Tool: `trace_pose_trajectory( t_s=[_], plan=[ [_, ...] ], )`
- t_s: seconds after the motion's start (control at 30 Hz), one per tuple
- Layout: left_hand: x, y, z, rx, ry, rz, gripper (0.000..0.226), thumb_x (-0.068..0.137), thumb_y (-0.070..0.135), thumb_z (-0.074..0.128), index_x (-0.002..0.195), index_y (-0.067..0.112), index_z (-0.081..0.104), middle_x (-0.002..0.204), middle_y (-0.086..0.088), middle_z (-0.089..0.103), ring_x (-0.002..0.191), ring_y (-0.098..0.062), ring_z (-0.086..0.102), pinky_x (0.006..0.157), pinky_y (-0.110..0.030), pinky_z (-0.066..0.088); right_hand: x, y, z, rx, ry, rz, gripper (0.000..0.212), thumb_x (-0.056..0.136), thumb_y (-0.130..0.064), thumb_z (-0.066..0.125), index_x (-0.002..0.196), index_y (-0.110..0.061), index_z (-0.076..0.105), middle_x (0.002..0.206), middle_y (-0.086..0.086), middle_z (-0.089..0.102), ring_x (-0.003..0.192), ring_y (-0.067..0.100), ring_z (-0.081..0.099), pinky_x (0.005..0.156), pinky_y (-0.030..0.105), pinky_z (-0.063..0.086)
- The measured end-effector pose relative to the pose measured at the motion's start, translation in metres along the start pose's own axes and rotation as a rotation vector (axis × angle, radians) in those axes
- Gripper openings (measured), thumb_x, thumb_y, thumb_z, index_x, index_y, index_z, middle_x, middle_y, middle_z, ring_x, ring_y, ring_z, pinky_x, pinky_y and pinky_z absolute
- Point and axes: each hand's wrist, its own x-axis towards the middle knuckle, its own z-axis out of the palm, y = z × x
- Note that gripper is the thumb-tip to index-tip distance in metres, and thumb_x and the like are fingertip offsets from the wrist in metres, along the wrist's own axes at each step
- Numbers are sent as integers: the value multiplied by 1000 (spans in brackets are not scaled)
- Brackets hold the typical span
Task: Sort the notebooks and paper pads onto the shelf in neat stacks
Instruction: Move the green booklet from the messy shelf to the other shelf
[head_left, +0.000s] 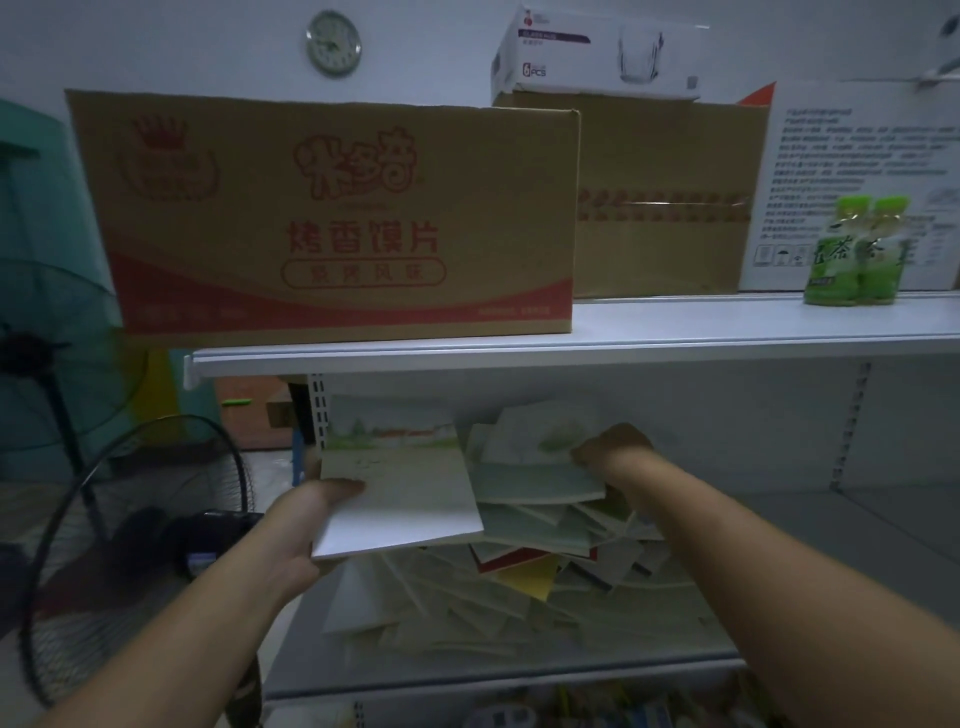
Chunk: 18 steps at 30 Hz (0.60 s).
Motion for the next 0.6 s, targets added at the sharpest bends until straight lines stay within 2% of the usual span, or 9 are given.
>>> trace_pose_trajectory(
  t_s=[0.1, 0.2, 0.27, 0.33, 0.37, 0.43, 0.5, 0.53, 0.6],
  plan=[
    [-2, 1, -4, 53, 37, 11, 27, 91, 2, 51, 116, 10, 54, 92, -13, 63, 77, -29, 60, 51, -30, 49, 3, -1, -13, 139, 38, -69, 23, 91, -17, 56, 112, -6, 54, 84, 7, 54, 73, 21, 53, 57, 28, 42],
    [-2, 0, -5, 31, 26, 42, 34, 91, 12, 58, 124, 9, 55, 96, -14, 67, 78, -30, 64, 48, -29, 54, -14, -2, -15, 487, -66, 27, 17, 92, -15, 57, 107, -7, 56, 85, 12, 58, 72, 26, 58, 58, 32, 49],
    [-3, 0, -1, 6, 4, 45, 44, 83, 29, 66, 123, 15, 59, 101, -13, 70, 82, -31, 67, 52, -31, 56, -32, -9, -3, 582, -180, 52, 13, 91, -16, 59, 101, -7, 57, 86, 13, 61, 72, 27, 60, 55, 31, 49],
    [-4, -2, 7, -6, -24, 32, 52, 73, 39, 69, 120, 18, 60, 108, -13, 69, 83, -31, 67, 52, -32, 57, -46, -16, 18, 499, -226, -11, 20, 90, -21, 62, 105, -7, 58, 90, 10, 62, 78, 26, 61, 60, 31, 50],
    [-5, -3, 13, -17, -40, 24, 52, 73, 37, 69, 120, 17, 60, 109, -13, 68, 83, -31, 66, 51, -32, 57, -53, -19, 31, 434, -225, -72, 25, 89, -23, 63, 108, -8, 58, 91, 8, 63, 81, 24, 61, 62, 30, 49],
    [-4, -8, 21, -36, -45, 27, 47, 78, 25, 68, 122, 10, 57, 101, -15, 67, 79, -30, 65, 47, -29, 56, -62, -21, 47, 338, -229, -188, 32, 87, -27, 64, 113, -11, 57, 94, 3, 65, 85, 19, 63, 64, 28, 51],
    [-2, -12, 22, -41, -13, 41, 43, 83, 11, 63, 125, 4, 52, 97, -17, 65, 74, -30, 63, 43, -27, 54, -66, -17, 51, 274, -263, -256, 27, 88, -30, 61, 109, -13, 59, 95, 2, 67, 84, 17, 65, 66, 28, 55],
    [0, -12, 22, -45, -7, 46, 44, 84, 9, 61, 127, 5, 51, 100, -18, 64, 75, -30, 63, 44, -28, 54, -66, -13, 45, 223, -241, -274, 21, 89, -31, 59, 104, -16, 59, 94, 2, 67, 83, 16, 65, 67, 29, 55],
    [1, -12, 20, -62, 4, 59, 44, 86, 10, 60, 129, 6, 50, 102, -18, 63, 75, -30, 63, 45, -29, 55, -51, 2, 26, -26, -46, -276, 17, 89, -32, 56, 98, -17, 57, 96, 5, 65, 84, 18, 63, 71, 32, 54]
  ],
)
